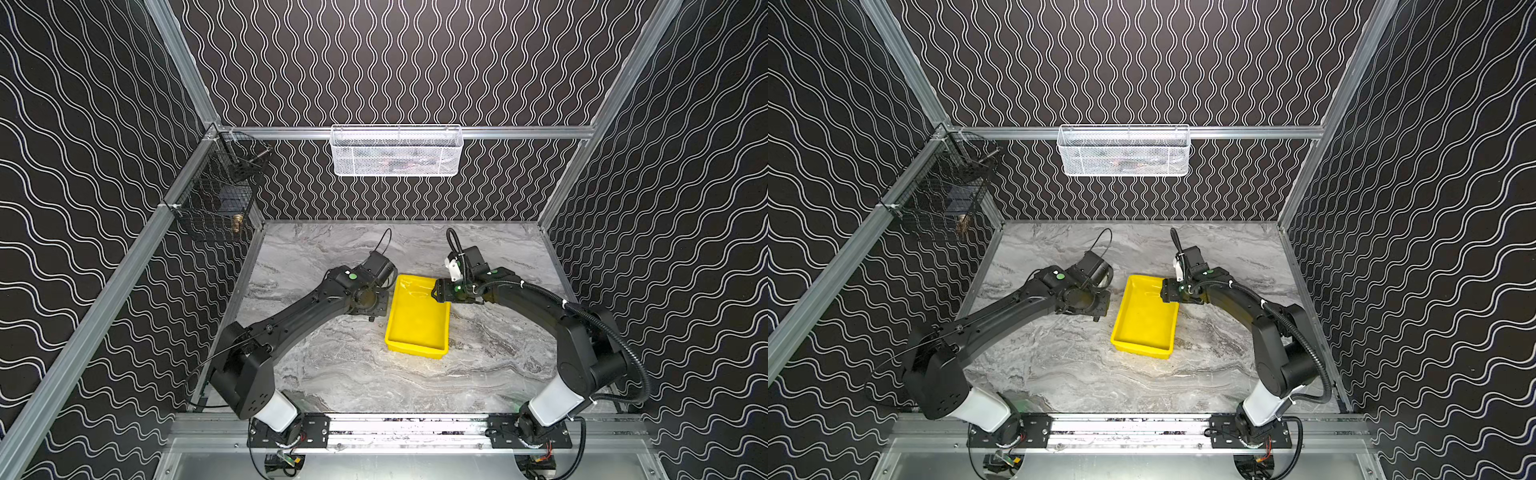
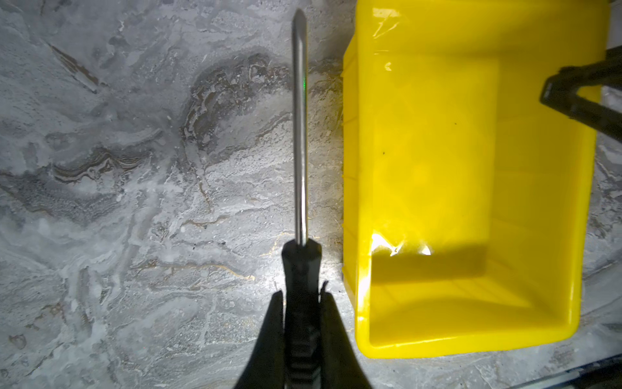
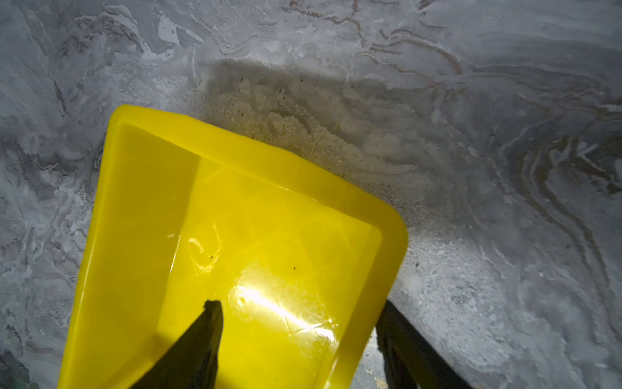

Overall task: Put the screwdriver in the bin
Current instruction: Rotate the bin at the center of the table, then place the screwdriver in the bin.

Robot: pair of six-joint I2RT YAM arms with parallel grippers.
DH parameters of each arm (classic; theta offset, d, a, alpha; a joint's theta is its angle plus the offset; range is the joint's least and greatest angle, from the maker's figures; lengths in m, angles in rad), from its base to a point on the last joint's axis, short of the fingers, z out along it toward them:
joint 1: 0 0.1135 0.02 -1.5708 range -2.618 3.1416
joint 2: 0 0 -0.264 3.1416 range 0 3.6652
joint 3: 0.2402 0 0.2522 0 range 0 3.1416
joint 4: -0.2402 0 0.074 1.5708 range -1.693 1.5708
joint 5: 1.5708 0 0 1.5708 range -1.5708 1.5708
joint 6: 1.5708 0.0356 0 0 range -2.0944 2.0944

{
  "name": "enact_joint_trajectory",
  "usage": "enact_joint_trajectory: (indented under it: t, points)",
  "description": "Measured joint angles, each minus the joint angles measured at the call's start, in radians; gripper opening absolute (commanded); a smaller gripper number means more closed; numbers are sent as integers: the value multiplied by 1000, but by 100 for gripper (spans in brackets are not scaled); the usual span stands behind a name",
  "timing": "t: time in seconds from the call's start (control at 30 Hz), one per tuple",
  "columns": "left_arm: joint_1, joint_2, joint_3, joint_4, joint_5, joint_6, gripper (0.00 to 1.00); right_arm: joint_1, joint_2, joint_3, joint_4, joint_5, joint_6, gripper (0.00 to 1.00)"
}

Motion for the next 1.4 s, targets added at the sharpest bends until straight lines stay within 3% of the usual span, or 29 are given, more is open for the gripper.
enact_joint_trajectory:
  t: [0.53, 1.03, 1.4]
  points:
    - [-124, 137, 81, 100, 41, -40, 0, -11, -66, 3, 23, -34, -1, 77]
    - [-206, 348, 89, 221, 94, -103, 0, -266, -304, -142, -36, -31, -61, 82]
    - [-209, 405, 96, 250, 107, -106, 42, -313, -335, -215, -50, -56, -80, 83]
